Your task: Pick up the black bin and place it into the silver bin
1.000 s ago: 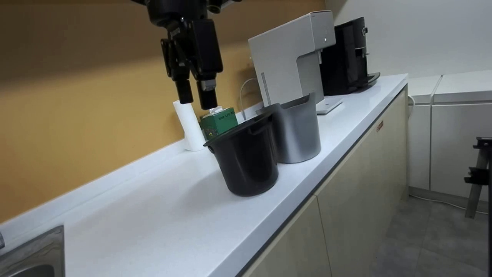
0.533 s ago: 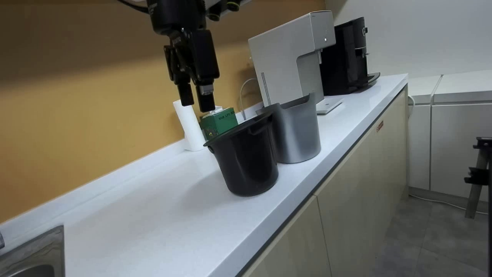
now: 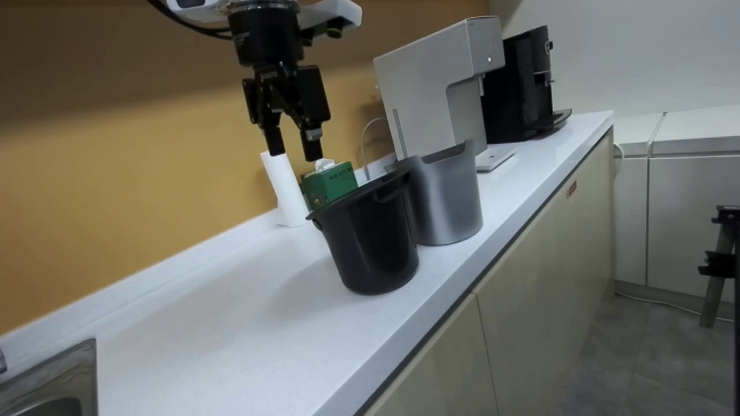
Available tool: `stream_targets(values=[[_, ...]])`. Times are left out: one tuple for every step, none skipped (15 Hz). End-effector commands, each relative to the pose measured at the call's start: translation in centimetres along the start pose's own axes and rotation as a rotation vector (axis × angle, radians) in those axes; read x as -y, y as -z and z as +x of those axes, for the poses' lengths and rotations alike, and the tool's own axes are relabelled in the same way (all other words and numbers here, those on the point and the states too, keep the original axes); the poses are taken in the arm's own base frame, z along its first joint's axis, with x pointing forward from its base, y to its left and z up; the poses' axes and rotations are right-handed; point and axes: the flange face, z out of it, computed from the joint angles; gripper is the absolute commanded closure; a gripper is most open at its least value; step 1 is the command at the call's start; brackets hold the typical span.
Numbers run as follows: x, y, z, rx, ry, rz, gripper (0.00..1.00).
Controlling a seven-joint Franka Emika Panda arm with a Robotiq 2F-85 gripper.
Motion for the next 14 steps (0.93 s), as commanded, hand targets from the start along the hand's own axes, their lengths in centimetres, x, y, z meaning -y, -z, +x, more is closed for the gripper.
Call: stream_targets(values=[[-3.3,0.1,-2.0,0.023,0.142,0.052,0.0],[-3.9,0.1,-2.8,0.025,0.163,0.071,0.0],[-4.3,0.2,-3.3,0.029,0.157,0.084,0.0],[-2.8,-0.5,-2.7,0.018,0.131,0.065,0.0],[-3.3,-0.5,-3.3,0.02,0.137,0.075,0.0],[-3.7,-0.5,-3.7,0.02,0.14,0.078,0.0],[-3.8,-0.5,-3.8,0.02,0.143,0.079,0.0],[-3.8,-0.9,-3.8,0.027,0.13,0.089,0.0],[-3.9,-1.1,-4.4,0.032,0.124,0.093,0.0],[-3.9,-1.2,-4.9,0.032,0.119,0.097,0.0],[-4.0,-1.2,-5.5,0.039,0.112,0.093,0.0],[-4.0,-1.1,-6.3,0.041,0.101,0.094,0.0],[-4.1,-1.0,-7.1,0.043,0.089,0.091,0.0],[-4.2,-1.1,-7.9,0.046,0.077,0.089,0.0]])
